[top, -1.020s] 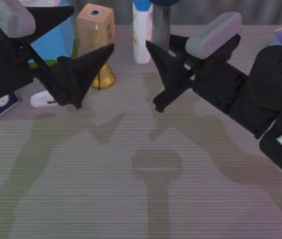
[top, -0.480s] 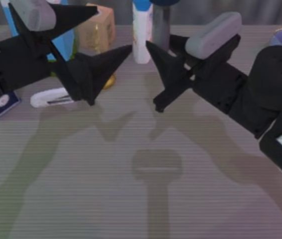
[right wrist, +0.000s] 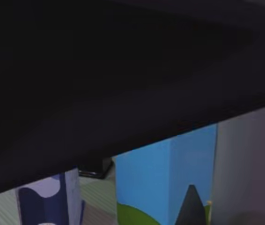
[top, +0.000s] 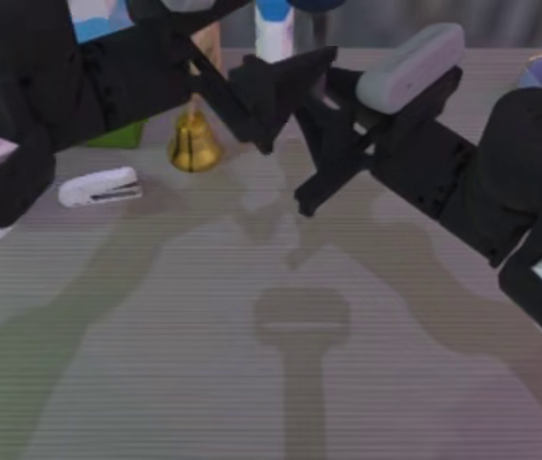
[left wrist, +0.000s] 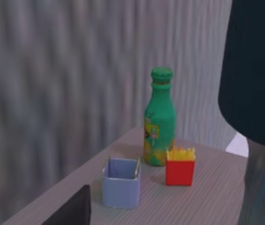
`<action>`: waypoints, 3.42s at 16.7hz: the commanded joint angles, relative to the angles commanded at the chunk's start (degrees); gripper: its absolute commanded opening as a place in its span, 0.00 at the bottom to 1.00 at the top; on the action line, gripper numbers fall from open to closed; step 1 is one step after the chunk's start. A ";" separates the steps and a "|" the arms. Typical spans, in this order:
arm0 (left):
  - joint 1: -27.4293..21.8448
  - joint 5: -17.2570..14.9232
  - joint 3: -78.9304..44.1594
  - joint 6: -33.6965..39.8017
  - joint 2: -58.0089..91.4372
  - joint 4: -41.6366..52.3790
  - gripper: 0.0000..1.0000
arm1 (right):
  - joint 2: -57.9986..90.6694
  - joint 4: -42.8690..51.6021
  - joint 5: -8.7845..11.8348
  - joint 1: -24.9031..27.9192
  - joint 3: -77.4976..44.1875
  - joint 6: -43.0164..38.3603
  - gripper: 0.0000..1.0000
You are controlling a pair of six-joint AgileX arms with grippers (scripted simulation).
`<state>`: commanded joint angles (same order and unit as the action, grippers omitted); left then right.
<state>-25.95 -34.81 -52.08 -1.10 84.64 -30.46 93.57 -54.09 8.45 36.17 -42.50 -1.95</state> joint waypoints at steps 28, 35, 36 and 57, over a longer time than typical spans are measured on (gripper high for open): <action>-3.95 3.83 -4.78 0.17 5.86 -1.27 0.00 | 0.00 0.00 0.00 0.00 0.00 0.00 0.00; -3.95 3.83 -4.78 0.17 5.86 -1.27 0.00 | 0.00 0.00 0.00 0.00 0.00 0.00 0.38; -3.95 3.83 -4.78 0.17 5.86 -1.27 0.00 | 0.00 0.00 0.00 0.00 0.00 0.00 0.45; -0.07 0.18 -2.82 -0.01 3.88 -0.96 0.00 | -6.57 0.38 1.02 -1.09 6.44 0.09 1.00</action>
<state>-26.02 -34.63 -54.91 -1.11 88.52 -31.42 87.00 -53.70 9.47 35.08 -36.06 -1.86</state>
